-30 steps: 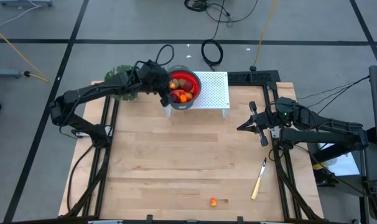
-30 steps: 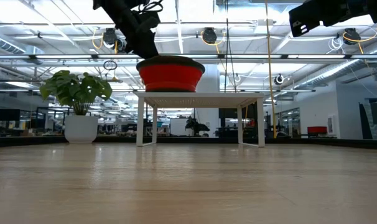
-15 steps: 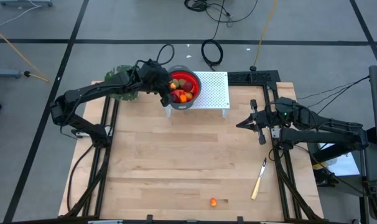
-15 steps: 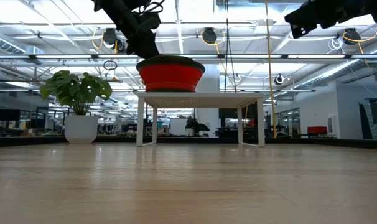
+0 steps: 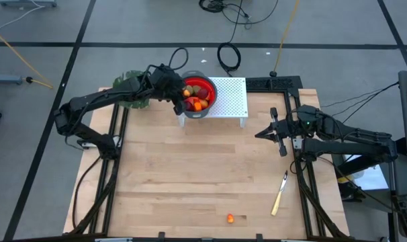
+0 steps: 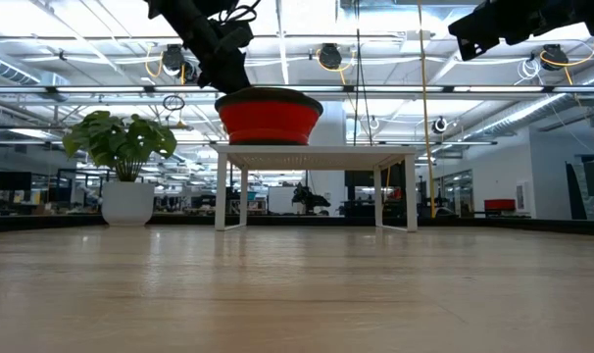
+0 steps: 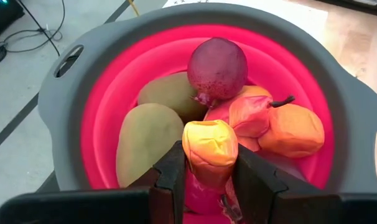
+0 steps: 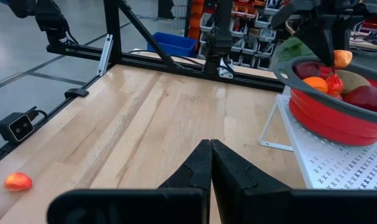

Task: Pick & Place Fruit
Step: Put the top peach into the red strainer bowl, then put the peach into the red strainer bowl

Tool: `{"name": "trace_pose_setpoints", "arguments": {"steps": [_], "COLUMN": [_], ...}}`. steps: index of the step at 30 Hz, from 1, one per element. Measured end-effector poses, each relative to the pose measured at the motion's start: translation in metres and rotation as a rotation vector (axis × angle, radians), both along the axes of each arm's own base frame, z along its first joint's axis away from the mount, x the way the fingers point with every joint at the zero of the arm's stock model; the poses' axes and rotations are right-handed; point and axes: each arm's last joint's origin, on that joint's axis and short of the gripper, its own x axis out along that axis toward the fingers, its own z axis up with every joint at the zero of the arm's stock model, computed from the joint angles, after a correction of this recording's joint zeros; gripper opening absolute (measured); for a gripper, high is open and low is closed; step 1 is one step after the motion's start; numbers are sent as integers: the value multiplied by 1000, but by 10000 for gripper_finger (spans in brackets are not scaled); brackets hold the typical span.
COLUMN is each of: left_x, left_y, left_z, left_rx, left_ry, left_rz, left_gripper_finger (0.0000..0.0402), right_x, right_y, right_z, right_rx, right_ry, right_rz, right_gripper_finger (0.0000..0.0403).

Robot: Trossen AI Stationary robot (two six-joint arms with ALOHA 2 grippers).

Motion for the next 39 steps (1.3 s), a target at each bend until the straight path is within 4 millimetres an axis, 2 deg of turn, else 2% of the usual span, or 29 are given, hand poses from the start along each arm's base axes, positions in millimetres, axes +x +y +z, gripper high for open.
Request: {"name": "trace_pose_setpoints", "arguments": {"steps": [21, 32, 35, 39], "left_x": [-3, -1, -2, -7], "left_y": [-1, -1, 0, -2], "left_z": [-3, -3, 6, 34], "left_rx": [-40, -42, 27, 117], "left_ry": [31, 11, -30, -184], "left_rz": [18, 34, 30, 40], "left_gripper_finger": [107, 179, 189, 191], "right_x": [0, 0, 0, 0], "right_y": [0, 0, 0, 0], "right_z": [0, 0, 0, 0], "right_rx": [0, 11, 14, 22], "right_ry": [0, 1, 1, 3], "right_rz": [1, -1, -2, -1], "right_gripper_finger": [0, 0, 0, 0]}}
